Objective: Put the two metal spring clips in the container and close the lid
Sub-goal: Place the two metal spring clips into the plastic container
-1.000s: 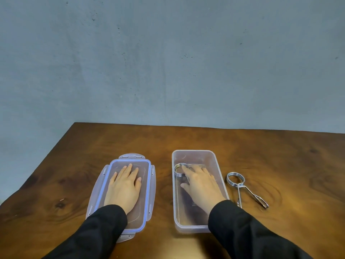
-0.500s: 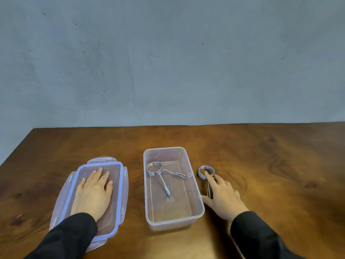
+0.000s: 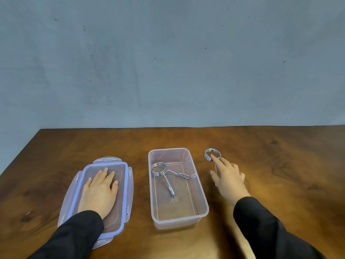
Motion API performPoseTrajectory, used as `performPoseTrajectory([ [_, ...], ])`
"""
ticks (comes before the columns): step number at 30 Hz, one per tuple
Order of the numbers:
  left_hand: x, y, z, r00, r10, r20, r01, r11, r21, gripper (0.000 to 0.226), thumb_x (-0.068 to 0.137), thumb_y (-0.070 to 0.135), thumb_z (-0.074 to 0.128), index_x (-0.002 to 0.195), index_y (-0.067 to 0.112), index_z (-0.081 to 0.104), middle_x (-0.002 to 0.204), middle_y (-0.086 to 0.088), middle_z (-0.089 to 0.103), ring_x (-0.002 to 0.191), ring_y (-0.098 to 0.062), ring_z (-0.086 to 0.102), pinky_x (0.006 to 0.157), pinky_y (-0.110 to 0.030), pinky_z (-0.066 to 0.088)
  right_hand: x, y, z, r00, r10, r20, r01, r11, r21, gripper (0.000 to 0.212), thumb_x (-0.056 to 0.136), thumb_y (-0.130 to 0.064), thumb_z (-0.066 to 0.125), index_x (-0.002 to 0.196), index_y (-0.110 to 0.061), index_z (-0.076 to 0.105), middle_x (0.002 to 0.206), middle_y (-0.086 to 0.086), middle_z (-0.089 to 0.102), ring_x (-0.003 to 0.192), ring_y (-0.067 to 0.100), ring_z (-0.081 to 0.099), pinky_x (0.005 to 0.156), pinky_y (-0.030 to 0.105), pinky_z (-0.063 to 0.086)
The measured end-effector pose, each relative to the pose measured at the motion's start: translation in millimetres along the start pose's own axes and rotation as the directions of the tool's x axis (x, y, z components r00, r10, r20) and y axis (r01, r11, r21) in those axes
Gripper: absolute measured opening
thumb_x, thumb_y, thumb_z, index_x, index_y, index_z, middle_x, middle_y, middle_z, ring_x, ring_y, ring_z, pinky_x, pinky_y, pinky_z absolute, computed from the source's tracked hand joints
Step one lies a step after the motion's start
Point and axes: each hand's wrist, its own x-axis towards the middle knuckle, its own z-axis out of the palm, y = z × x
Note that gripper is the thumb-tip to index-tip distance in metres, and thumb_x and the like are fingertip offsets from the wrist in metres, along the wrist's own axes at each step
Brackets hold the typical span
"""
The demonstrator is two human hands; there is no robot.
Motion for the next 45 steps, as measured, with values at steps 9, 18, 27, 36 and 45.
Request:
performPoseTrajectory([
  [9, -2, -3, 1, 1.000, -0.006, -0.019, 0.005, 0.999, -0.049, 0.054, 0.104, 0.044, 0.026, 0.155, 0.027, 0.028, 0.164, 0.004, 0.027, 0.151, -0.018, 0.023, 0.124, -0.038, 0.011, -12, -117, -38, 0.892, -0.434, 0.126, 0.436, 0.900, 0.012, 0.053, 0.102, -0.038, 0.047, 0.152, -0.045, 0.031, 0.154, -0.010, 0.044, 0.134, 0.024, 0.037, 0.102, 0.055, 0.034],
  [18, 2, -5, 6, 0.999, -0.005, -0.043, 0.002, 0.998, -0.067, 0.054, 0.104, 0.044, 0.026, 0.154, 0.026, 0.032, 0.164, 0.003, 0.027, 0.152, -0.017, 0.021, 0.126, -0.040, 0.009, 3, -122, 24, 0.877, -0.405, 0.259, 0.446, 0.886, -0.125, 0.051, 0.102, -0.033, 0.044, 0.152, -0.042, 0.036, 0.149, -0.007, 0.050, 0.129, 0.026, 0.041, 0.108, 0.052, 0.029],
  [27, 4, -7, 7, 0.999, -0.013, -0.036, 0.011, 0.998, -0.056, 0.055, 0.103, 0.047, 0.025, 0.155, 0.028, 0.029, 0.165, 0.004, 0.025, 0.152, -0.017, 0.020, 0.124, -0.038, 0.007, 8, -117, 45, 0.865, -0.416, 0.279, 0.452, 0.889, -0.075, 0.052, 0.103, -0.032, 0.046, 0.153, -0.042, 0.032, 0.155, -0.008, 0.044, 0.140, 0.024, 0.035, 0.109, 0.048, 0.032],
  [36, 6, -6, 6, 0.999, -0.014, -0.044, 0.013, 0.999, -0.040, 0.055, 0.103, 0.047, 0.026, 0.154, 0.028, 0.030, 0.165, 0.004, 0.026, 0.152, -0.017, 0.021, 0.124, -0.038, 0.008, 10, -112, 53, 0.866, -0.418, 0.276, 0.442, 0.897, -0.030, 0.054, 0.103, -0.037, 0.045, 0.155, -0.042, 0.028, 0.157, -0.008, 0.040, 0.144, 0.023, 0.031, 0.112, 0.050, 0.031],
  [45, 8, -6, 7, 0.999, -0.017, -0.037, 0.015, 0.999, -0.043, 0.055, 0.103, 0.048, 0.027, 0.154, 0.029, 0.030, 0.165, 0.004, 0.026, 0.152, -0.017, 0.021, 0.124, -0.038, 0.009, 11, -112, 58, 0.868, -0.420, 0.264, 0.445, 0.894, -0.043, 0.054, 0.104, -0.038, 0.044, 0.155, -0.042, 0.027, 0.155, -0.006, 0.041, 0.145, 0.023, 0.031, 0.113, 0.050, 0.028],
])
